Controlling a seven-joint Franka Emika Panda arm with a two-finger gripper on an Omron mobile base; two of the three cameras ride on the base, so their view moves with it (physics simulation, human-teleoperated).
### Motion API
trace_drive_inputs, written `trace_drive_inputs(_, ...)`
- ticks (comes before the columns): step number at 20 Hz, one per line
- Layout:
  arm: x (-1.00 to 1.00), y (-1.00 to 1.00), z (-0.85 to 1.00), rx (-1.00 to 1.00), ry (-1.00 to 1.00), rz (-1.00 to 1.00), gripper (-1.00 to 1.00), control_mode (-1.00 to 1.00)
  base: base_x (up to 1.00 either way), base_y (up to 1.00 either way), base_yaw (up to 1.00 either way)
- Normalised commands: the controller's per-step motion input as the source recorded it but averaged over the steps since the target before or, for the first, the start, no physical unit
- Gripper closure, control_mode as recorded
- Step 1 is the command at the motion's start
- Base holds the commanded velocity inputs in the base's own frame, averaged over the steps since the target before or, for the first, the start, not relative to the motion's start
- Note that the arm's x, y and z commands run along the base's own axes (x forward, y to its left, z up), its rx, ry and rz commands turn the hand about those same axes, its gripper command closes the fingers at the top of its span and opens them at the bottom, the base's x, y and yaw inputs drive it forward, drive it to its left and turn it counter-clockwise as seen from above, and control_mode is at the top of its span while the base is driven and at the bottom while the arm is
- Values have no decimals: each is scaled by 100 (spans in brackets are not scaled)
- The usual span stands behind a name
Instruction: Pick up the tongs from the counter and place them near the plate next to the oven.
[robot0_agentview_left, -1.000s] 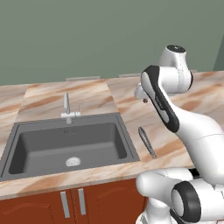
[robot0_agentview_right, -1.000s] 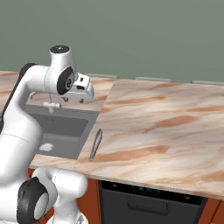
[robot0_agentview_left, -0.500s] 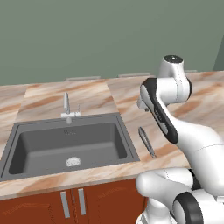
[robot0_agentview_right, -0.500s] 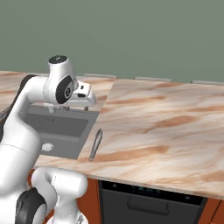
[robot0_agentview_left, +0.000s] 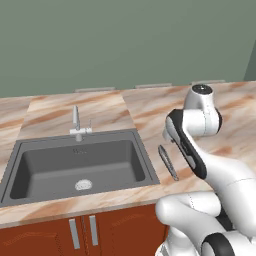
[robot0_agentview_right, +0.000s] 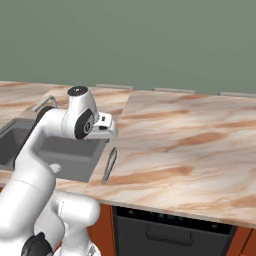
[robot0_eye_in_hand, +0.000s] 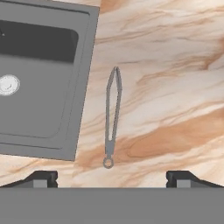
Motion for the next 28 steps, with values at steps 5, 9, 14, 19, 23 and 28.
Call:
trace_drive_inputs(5, 14, -9, -58, 5, 0, 0, -100, -100, 0, 0, 0)
trace_drive_inputs(9, 28, 0, -49, 6, 0, -3, -100, -100, 0, 0, 0)
trace_drive_inputs(14, 36, 0, -34, 8, 9, -8, -100, -100, 0, 0, 0)
trace_drive_inputs(19, 38, 0, -37, 2, 19, -7, -100, -100, 0, 0, 0)
trace_drive_inputs(23, 34, 1, -40, 0, 9, -7, -100, -100, 0, 0, 0)
trace_drive_inputs(28, 19, -1, -43, 0, 1, -2, -100, -100, 0, 0, 0)
